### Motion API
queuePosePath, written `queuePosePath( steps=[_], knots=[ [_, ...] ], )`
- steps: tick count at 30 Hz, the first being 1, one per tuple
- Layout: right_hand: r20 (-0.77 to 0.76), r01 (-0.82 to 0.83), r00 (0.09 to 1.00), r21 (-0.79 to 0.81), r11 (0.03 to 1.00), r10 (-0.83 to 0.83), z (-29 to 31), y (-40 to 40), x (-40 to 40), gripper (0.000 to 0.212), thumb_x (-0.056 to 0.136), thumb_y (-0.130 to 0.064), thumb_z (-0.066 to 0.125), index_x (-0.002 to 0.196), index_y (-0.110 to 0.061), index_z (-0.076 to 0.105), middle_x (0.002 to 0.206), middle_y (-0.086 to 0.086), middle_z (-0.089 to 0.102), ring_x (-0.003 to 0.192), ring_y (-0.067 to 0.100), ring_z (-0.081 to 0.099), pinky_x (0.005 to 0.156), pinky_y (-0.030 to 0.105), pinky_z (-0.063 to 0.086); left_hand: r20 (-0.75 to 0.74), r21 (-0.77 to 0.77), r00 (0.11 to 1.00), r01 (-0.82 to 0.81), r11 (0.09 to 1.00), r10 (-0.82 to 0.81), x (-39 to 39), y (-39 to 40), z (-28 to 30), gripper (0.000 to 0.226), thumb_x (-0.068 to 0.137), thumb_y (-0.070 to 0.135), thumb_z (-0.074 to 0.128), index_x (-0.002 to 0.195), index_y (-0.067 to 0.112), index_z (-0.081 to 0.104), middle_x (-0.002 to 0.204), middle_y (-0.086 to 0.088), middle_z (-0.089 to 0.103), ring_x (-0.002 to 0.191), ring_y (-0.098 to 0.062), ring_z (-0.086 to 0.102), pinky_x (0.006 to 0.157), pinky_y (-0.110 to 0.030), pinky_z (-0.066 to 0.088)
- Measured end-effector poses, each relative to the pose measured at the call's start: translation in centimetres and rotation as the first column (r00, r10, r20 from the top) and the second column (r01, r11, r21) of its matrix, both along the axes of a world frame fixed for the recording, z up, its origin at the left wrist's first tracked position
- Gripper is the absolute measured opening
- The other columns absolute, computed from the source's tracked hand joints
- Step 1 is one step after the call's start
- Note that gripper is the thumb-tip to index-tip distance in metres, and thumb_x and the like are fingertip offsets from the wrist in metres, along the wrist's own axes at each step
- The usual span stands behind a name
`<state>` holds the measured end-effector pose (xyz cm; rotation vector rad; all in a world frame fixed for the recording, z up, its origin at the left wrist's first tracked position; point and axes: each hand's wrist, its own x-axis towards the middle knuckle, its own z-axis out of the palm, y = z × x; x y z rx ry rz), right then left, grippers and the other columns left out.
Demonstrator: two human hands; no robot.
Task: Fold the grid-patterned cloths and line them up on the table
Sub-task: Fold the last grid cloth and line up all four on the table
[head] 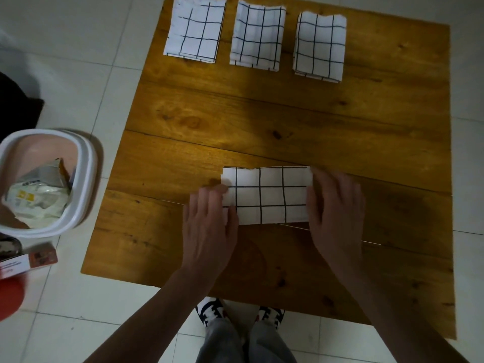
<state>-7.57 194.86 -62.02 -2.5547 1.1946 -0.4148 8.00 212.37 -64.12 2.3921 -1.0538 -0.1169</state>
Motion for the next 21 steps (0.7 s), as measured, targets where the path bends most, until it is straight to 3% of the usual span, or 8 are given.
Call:
queuePosePath(
  steps=[3, 6, 9, 13, 21],
  knots=[
    [-0.105, -0.318, 0.944, -0.041, 0.947, 0.313, -0.2, 2.7, -1.0, 0.05, 0.11, -0.034, 0.032, 0.156, -0.016, 0.038, 0.159, 0.007, 0.041, 0.144, 0.024, 0.041, 0.113, 0.046, 0.04, 0.042, 0.029, 0.964, 0.262, 0.965, -0.263, -1.4, 0.7, 0.0, 0.044, 0.104, 0.026, 0.045, 0.143, 0.009, 0.053, 0.141, -0.012, 0.056, 0.13, -0.025, 0.052, 0.107, -0.043, 0.047],
    [-0.209, -0.525, 0.837, -0.041, 0.85, 0.506, -1.7, 5.2, -1.4, 0.056, 0.113, -0.042, 0.021, 0.162, -0.014, 0.02, 0.17, 0.008, 0.022, 0.158, 0.023, 0.02, 0.126, 0.043, 0.022, 0.056, 0.121, 0.917, 0.386, 0.915, -0.394, -3.0, 1.4, -0.6, 0.056, 0.11, 0.033, 0.035, 0.158, 0.006, 0.035, 0.165, -0.015, 0.035, 0.156, -0.026, 0.027, 0.127, -0.042, 0.025],
    [-0.298, -0.578, 0.782, -0.022, 0.815, 0.547, -2.9, 6.2, -2.0, 0.064, 0.112, -0.05, 0.02, 0.164, -0.011, 0.017, 0.172, 0.01, 0.015, 0.159, 0.022, 0.014, 0.126, 0.043, 0.018, 0.051, 0.22, 0.899, 0.415, 0.883, -0.436, -3.8, 2.6, -1.8, 0.062, 0.113, 0.041, 0.025, 0.162, 0.004, 0.024, 0.171, -0.016, 0.019, 0.16, -0.025, 0.014, 0.13, -0.039, 0.012],
    [-0.363, -0.575, 0.757, 0.026, 0.818, 0.544, -3.3, 6.1, -2.0, 0.071, 0.11, -0.057, 0.023, 0.163, -0.01, 0.021, 0.172, 0.009, 0.015, 0.16, 0.021, 0.013, 0.126, 0.044, 0.019, 0.051, 0.291, 0.887, 0.426, 0.857, -0.458, -3.7, 3.4, -2.5, 0.067, 0.111, 0.047, 0.026, 0.163, 0.004, 0.022, 0.172, -0.015, 0.016, 0.16, -0.026, 0.013, 0.128, -0.043, 0.017],
    [-0.399, -0.578, 0.723, 0.097, 0.811, 0.563, -3.4, 5.8, -2.1, 0.08, 0.107, -0.066, 0.024, 0.165, -0.012, 0.012, 0.174, 0.006, 0.002, 0.161, 0.019, 0.003, 0.127, 0.044, 0.015, 0.038, 0.352, 0.891, 0.411, 0.841, -0.452, -3.7, 3.4, -2.1, 0.076, 0.107, 0.054, 0.036, 0.164, 0.005, 0.018, 0.173, -0.015, 0.011, 0.161, -0.025, 0.007, 0.129, -0.045, 0.019]
  ],
)
